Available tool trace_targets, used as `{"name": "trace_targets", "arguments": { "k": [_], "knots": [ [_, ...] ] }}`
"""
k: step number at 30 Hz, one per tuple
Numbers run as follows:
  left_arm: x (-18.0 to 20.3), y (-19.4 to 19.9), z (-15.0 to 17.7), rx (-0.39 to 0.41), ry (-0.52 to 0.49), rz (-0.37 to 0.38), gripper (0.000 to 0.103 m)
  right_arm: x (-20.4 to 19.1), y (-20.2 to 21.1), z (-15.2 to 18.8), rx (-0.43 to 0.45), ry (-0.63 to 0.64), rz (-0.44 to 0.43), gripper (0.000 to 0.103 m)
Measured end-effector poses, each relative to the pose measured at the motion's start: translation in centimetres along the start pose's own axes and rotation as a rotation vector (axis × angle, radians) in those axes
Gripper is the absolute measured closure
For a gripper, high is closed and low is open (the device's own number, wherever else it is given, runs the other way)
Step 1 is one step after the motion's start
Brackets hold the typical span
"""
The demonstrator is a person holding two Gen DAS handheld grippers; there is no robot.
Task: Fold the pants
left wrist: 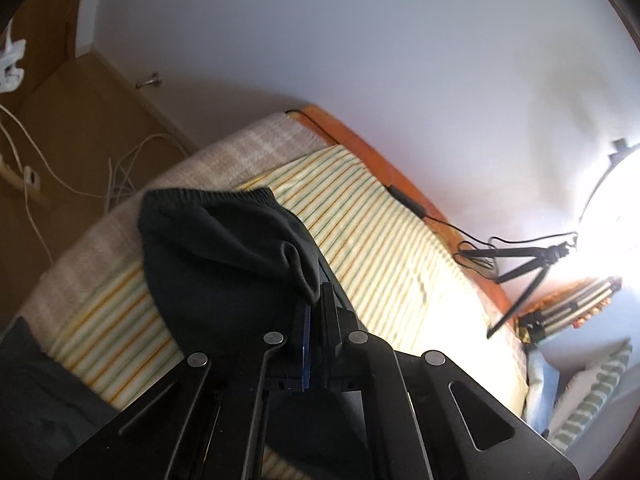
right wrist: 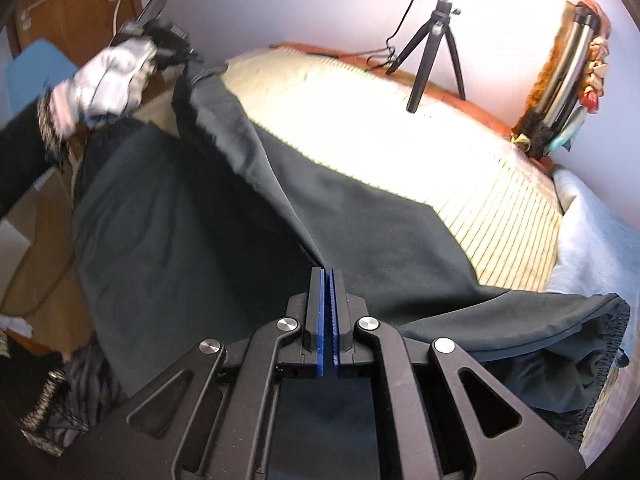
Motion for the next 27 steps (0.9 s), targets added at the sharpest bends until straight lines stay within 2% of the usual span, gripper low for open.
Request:
{"name": "trace_targets", "arguments": {
  "k": [5, 8, 11, 13, 16, 18, 20, 21, 23, 27],
  "knots": [
    [-1.9, 4.7, 1.6, 0.039, -0.057, -0.005, 0.101, -2.1, 2.6, 0.8, -0.004, 0.061, -0.004, 0.100],
    [-3.5, 5.6, 3.3, -0.001, -0.074, -0.007, 0.101, -3.5, 3.3, 2.8, -0.032, 0.061, -0.034, 0.100],
    [-5.7, 6.1, 5.9, -0.060, -0.092, -0.053, 0.100, -4.5, 2.8, 5.1, -0.070, 0.049, -0.053, 0.100],
    [-6.6, 6.4, 7.0, -0.086, -0.128, -0.107, 0.090, -5.2, 2.0, 6.6, -0.099, 0.045, -0.054, 0.100],
    [-6.4, 7.4, 7.4, -0.067, -0.196, -0.156, 0.086, -5.6, 1.4, 7.8, -0.104, 0.018, -0.073, 0.100],
    [-5.5, 7.9, 7.2, -0.055, -0.236, -0.174, 0.066, -5.6, 1.0, 8.3, -0.104, 0.008, -0.071, 0.100],
    [-4.0, 8.0, 6.9, -0.054, -0.305, -0.172, 0.051, -5.4, 0.8, 8.6, -0.108, -0.007, -0.078, 0.100],
    [-3.2, 7.5, 6.9, -0.068, -0.343, -0.176, 0.048, -5.4, 0.6, 8.6, -0.112, -0.009, -0.078, 0.100],
    [-2.1, 6.1, 6.9, -0.083, -0.399, -0.207, 0.048, -5.2, 0.2, 8.5, -0.116, -0.003, -0.077, 0.100],
    [-0.8, 2.5, 7.0, -0.133, -0.448, -0.264, 0.048, -5.4, 0.1, 8.1, -0.112, 0.006, -0.074, 0.100]
  ]
}}
Point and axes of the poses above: each gripper's, at about its wrist camera, not at the fingertips, and y roughly against the way its jaws point, x to its right, z to its underside, the point moved 8 cm from there along -y, roughly the way its jaws point
